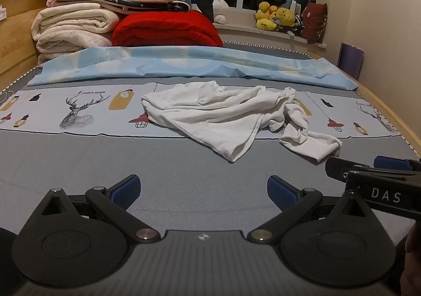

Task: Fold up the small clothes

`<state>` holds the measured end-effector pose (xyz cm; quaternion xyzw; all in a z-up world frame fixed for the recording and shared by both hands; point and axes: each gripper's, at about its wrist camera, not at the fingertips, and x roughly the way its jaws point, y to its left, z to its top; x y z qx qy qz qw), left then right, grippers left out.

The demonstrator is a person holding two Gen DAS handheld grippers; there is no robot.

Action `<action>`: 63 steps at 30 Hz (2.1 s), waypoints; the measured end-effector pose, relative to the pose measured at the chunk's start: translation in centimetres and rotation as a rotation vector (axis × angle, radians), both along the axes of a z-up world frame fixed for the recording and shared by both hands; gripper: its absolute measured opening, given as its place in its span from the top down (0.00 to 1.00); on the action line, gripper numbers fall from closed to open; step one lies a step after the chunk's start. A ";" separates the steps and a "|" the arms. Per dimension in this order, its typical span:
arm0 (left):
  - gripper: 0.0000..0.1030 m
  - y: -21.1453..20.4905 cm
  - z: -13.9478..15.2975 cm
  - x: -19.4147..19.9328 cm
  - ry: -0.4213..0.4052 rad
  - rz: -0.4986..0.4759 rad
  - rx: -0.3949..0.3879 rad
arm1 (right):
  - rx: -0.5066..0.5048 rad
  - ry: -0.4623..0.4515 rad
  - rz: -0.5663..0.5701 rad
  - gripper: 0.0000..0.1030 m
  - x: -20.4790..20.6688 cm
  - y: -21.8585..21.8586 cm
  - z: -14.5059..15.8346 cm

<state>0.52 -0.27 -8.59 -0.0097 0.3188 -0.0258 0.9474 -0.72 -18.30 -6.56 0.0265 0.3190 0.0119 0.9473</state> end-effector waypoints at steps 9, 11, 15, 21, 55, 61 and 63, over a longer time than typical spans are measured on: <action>0.01 0.0 0.0 0.2 -0.003 0.012 -0.002 | -0.004 -0.012 -0.002 0.17 0.0 0.1 0.1; 0.01 0.0 0.0 0.2 -0.003 0.011 -0.002 | -0.004 -0.014 -0.003 0.17 0.0 0.1 0.1; 0.01 0.0 0.0 0.2 -0.003 0.011 -0.003 | -0.005 -0.016 -0.003 0.17 0.0 0.1 0.1; 0.01 0.0 0.0 0.2 -0.004 0.012 -0.005 | -0.006 -0.020 -0.003 0.17 0.0 0.0 0.1; 0.71 -0.4 -2.7 9.8 0.043 -0.029 0.001 | -0.015 -0.209 -0.090 0.63 5.6 -11.8 3.5; 0.38 -1.6 -7.7 18.4 0.165 0.030 -0.128 | -0.063 -0.164 -0.033 0.58 6.3 -12.0 2.5; 0.19 -1.8 -9.3 21.0 0.199 0.070 -0.167 | -0.063 -0.150 -0.041 0.55 6.6 -12.4 2.4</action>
